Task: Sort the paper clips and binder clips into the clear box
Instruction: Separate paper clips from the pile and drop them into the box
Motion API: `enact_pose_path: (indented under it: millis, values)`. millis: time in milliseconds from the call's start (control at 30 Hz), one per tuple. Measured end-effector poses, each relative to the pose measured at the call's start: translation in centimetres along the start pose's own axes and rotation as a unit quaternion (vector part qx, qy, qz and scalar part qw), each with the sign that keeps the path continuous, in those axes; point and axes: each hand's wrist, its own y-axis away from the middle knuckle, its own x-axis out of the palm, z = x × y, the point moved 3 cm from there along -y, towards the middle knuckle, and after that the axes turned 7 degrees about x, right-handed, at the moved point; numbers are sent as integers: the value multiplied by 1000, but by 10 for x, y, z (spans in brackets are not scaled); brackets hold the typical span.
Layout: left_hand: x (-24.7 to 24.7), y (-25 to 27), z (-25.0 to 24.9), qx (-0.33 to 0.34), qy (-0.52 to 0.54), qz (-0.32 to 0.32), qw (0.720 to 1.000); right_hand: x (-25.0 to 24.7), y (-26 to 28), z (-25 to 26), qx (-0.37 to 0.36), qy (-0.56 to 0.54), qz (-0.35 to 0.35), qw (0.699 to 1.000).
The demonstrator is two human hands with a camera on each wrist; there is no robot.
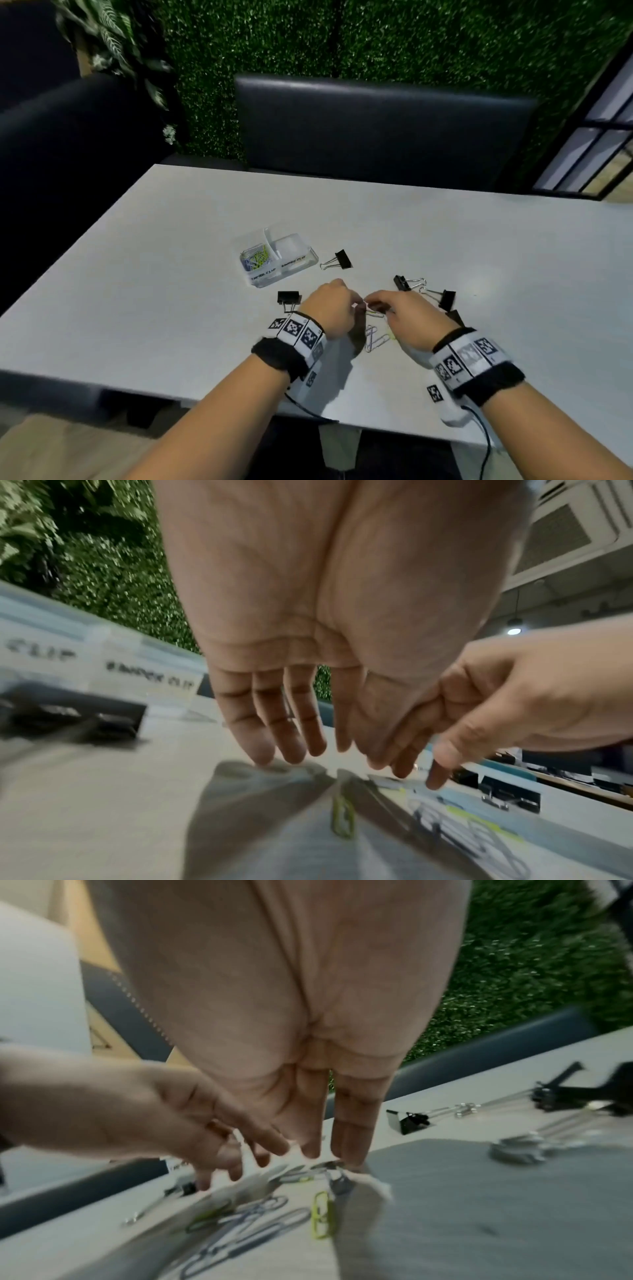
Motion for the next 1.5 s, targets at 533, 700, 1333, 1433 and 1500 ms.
enact_pose_path:
  millis: [533, 700, 1333, 1433, 1500]
  values:
    - [10, 13, -6, -40, -3, -26, 999, 2, 13, -14, 80, -76, -105, 988]
    - [20, 13, -23, -75, -13, -26, 997, -1, 2, -11, 117, -24, -82, 989]
    - [14, 6, -13, -74, 2, -35, 997, 13, -3, 9, 37, 139, -47, 989]
    - [10, 6, -8, -82, 54, -49, 994, 10, -5, 6, 79, 80, -52, 992]
    - [7, 7, -2, -91, 105, -61, 988, 6, -5, -1, 105, 22, -56, 993]
